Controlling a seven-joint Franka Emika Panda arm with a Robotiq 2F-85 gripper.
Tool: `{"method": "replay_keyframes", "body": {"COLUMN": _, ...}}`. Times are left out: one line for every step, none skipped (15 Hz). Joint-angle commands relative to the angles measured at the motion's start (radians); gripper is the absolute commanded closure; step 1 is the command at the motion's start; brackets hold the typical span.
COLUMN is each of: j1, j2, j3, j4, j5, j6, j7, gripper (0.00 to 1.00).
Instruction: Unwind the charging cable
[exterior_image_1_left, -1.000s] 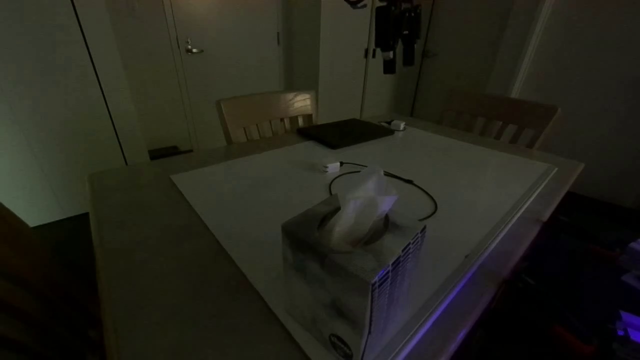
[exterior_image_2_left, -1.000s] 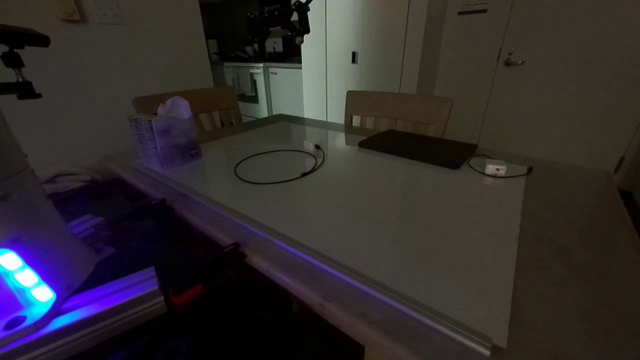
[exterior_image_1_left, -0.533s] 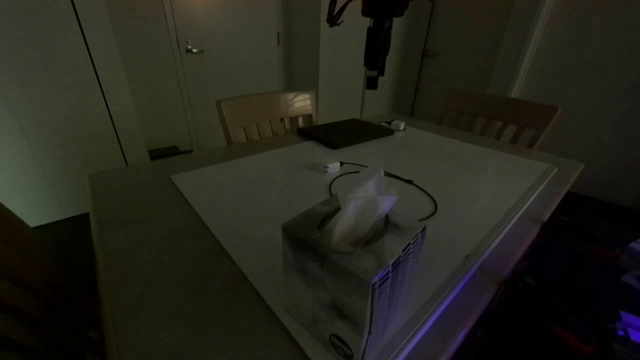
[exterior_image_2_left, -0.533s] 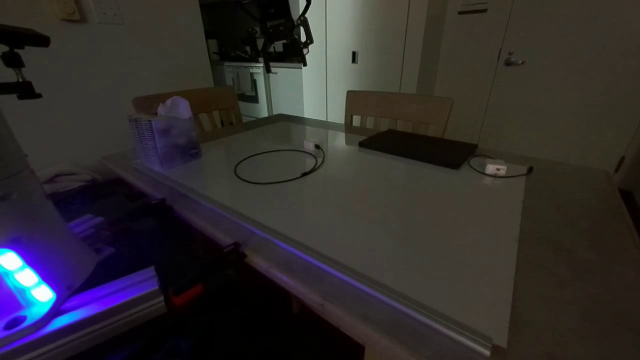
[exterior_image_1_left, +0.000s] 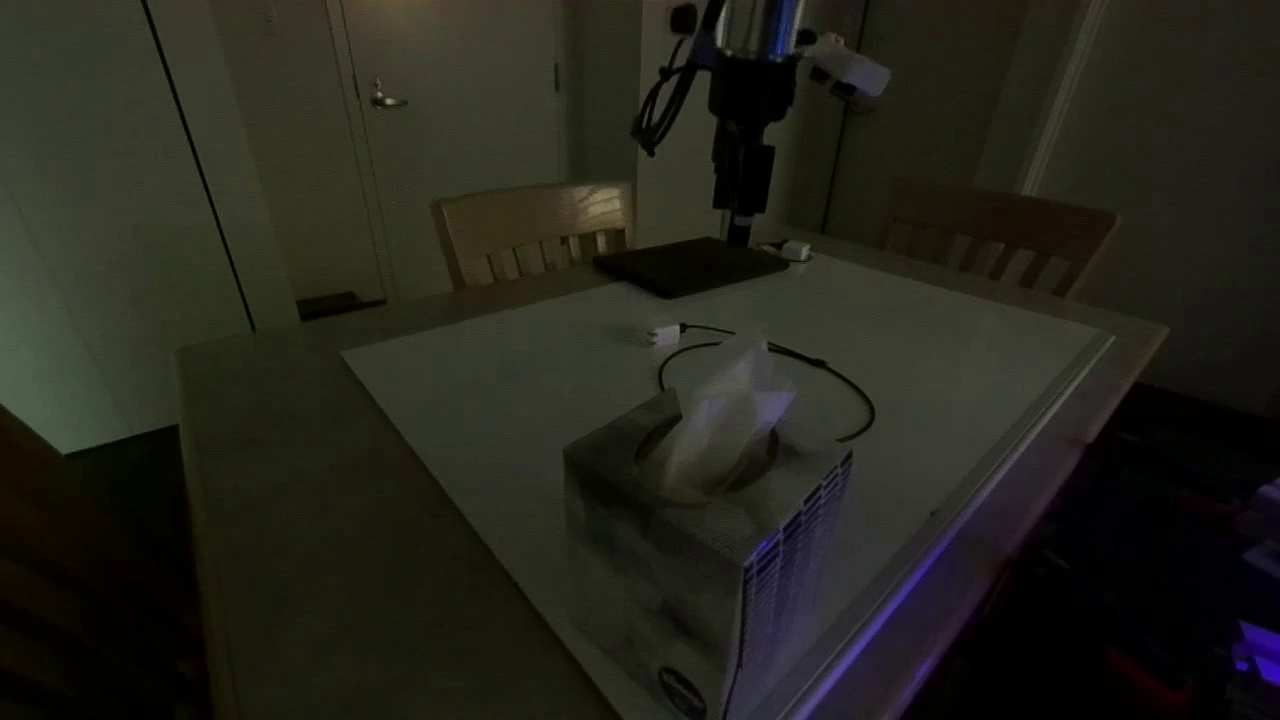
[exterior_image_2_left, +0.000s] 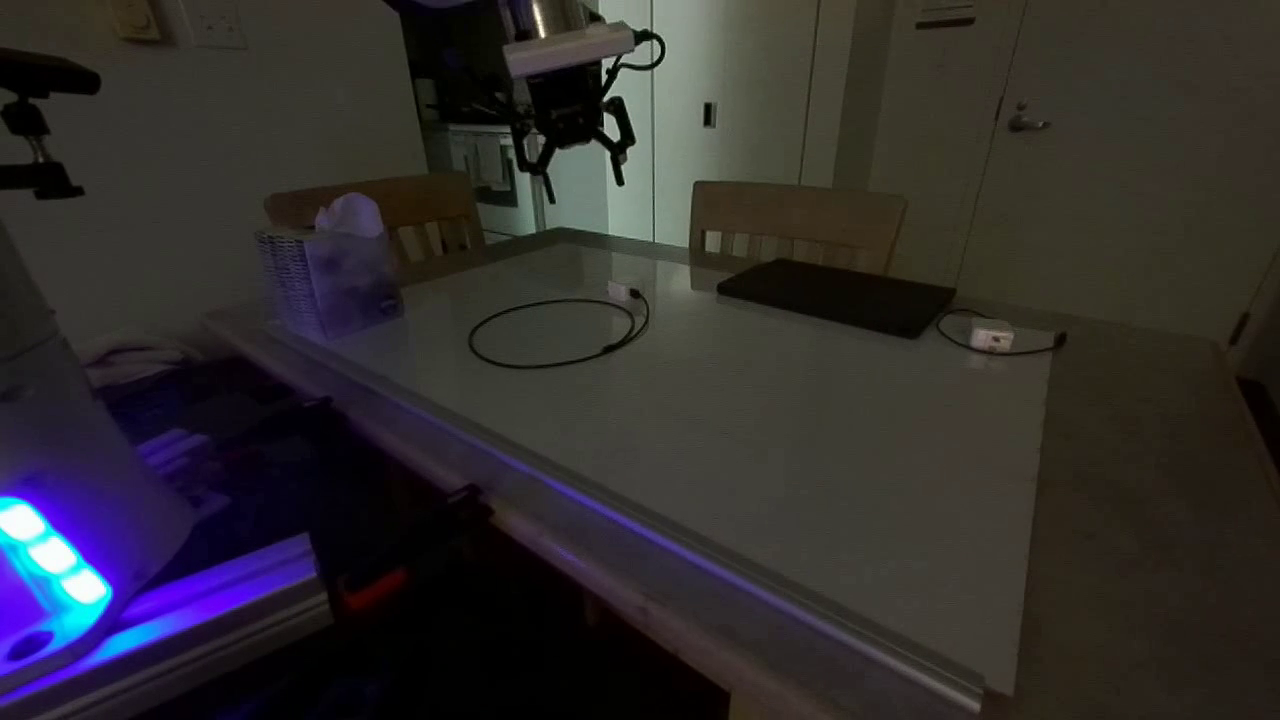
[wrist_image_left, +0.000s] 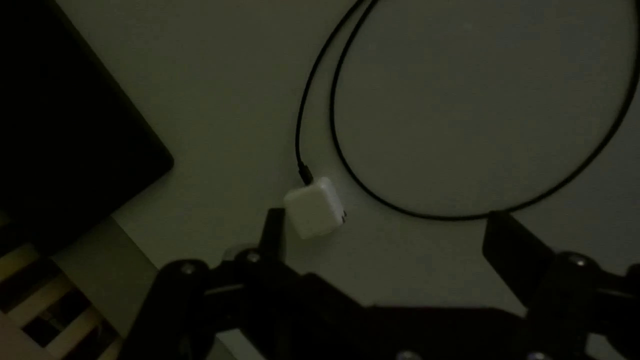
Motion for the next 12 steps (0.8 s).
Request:
{"method": "replay_keyframes", "body": {"j1": 0.001, "j2": 0.107, "j3": -0.02, "j4": 0.076, "j5": -0.151, "j6": -0.017, "j7": -0.005, "gripper": 0.0}}
{"method": "replay_keyframes", "body": {"j1": 0.004, "j2": 0.132, "j3": -0.022, "j4": 0.094, "j5": -0.185, "j6": -0.022, "j7": -0.009, "gripper": 0.0}}
{"method": "replay_keyframes", "body": {"j1": 0.005, "j2": 0.159, "j3": -0.02, "j4": 0.115, "j5": -0.205, "j6": -0.03, "j7": -0.016, "gripper": 0.0}}
{"method": "replay_keyframes", "body": {"j1": 0.003, "j2": 0.186, "j3": -0.015, "j4": 0.139, "j5": -0.205, "j6": -0.04, "j7": -0.025, "gripper": 0.0}}
{"method": "replay_keyframes", "body": {"j1": -0.007, "j2": 0.124, "j3": -0.009, "j4": 0.072, "j5": -0.181, "j6": -0.01, "j7": -0.001, "gripper": 0.0}}
{"method": "replay_keyframes", "body": {"j1": -0.006, "j2": 0.142, "j3": -0.009, "j4": 0.082, "j5": -0.182, "j6": -0.009, "j7": 0.001, "gripper": 0.0}}
{"method": "replay_keyframes", "body": {"j1": -0.006, "j2": 0.144, "j3": -0.009, "j4": 0.083, "j5": -0.182, "j6": -0.009, "j7": 0.002, "gripper": 0.0}}
{"method": "replay_keyframes", "body": {"j1": -0.006, "j2": 0.142, "j3": -0.008, "j4": 0.082, "j5": -0.182, "j6": -0.009, "j7": 0.002, "gripper": 0.0}}
{"method": "replay_keyframes", "body": {"j1": -0.006, "j2": 0.138, "j3": -0.008, "j4": 0.082, "j5": -0.182, "j6": -0.009, "j7": 0.002, "gripper": 0.0}}
{"method": "replay_keyframes", "body": {"j1": -0.006, "j2": 0.137, "j3": -0.008, "j4": 0.082, "j5": -0.182, "j6": -0.009, "j7": 0.002, "gripper": 0.0}}
{"method": "replay_keyframes", "body": {"j1": 0.001, "j2": 0.13, "j3": -0.014, "j4": 0.079, "j5": -0.194, "j6": -0.011, "j7": 0.023, "gripper": 0.0}}
{"method": "replay_keyframes", "body": {"j1": 0.005, "j2": 0.132, "j3": -0.016, "j4": 0.084, "j5": -0.202, "j6": -0.015, "j7": 0.033, "gripper": 0.0}}
